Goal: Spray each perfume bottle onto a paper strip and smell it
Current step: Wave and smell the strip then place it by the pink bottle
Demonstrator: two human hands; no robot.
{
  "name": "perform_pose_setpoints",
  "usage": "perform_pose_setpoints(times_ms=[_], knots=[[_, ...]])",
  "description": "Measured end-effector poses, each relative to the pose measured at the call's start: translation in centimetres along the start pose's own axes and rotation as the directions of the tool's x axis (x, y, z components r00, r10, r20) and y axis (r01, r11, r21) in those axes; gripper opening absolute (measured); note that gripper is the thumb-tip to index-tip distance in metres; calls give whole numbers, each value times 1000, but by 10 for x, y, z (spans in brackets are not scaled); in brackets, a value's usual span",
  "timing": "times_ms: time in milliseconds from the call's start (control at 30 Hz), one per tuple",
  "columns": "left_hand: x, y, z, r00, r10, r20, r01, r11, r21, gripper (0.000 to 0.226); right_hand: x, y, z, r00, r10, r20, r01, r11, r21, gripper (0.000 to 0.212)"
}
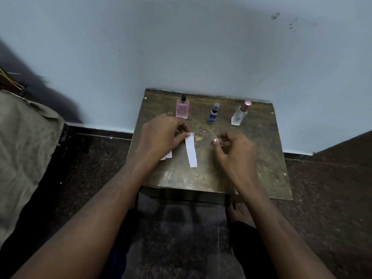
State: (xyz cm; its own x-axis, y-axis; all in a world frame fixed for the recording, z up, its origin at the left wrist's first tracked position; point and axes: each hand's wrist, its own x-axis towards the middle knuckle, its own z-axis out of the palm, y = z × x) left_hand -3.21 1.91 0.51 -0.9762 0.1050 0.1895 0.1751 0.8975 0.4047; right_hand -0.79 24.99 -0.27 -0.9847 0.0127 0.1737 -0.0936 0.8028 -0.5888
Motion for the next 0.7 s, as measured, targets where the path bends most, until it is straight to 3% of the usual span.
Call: perform_pose_setpoints(times_ms=[100, 267, 367, 567, 700], knots=[[11, -8, 2, 1000, 6, -6, -6, 999, 32, 16, 17, 2, 13, 999, 17, 49, -14, 999, -44, 24], [17, -13, 12, 998, 50, 40, -50, 999, 13, 23, 18, 8, 12, 995, -46, 88, 56, 991, -120, 12], [12, -17, 8, 998, 67, 19, -67, 998, 9, 28, 20, 6, 10, 991, -100, 91, 106, 993, -61, 10], [13, -33, -5, 958, -225, -178, 181, 955, -236, 20, 30, -34, 8, 979, -180, -99, 196, 964, 180, 13], [21, -31, 2, 959, -208, -194, 153, 952, -266, 44, 53, -59, 11, 943, -218, -250, 293, 900, 323, 14]])
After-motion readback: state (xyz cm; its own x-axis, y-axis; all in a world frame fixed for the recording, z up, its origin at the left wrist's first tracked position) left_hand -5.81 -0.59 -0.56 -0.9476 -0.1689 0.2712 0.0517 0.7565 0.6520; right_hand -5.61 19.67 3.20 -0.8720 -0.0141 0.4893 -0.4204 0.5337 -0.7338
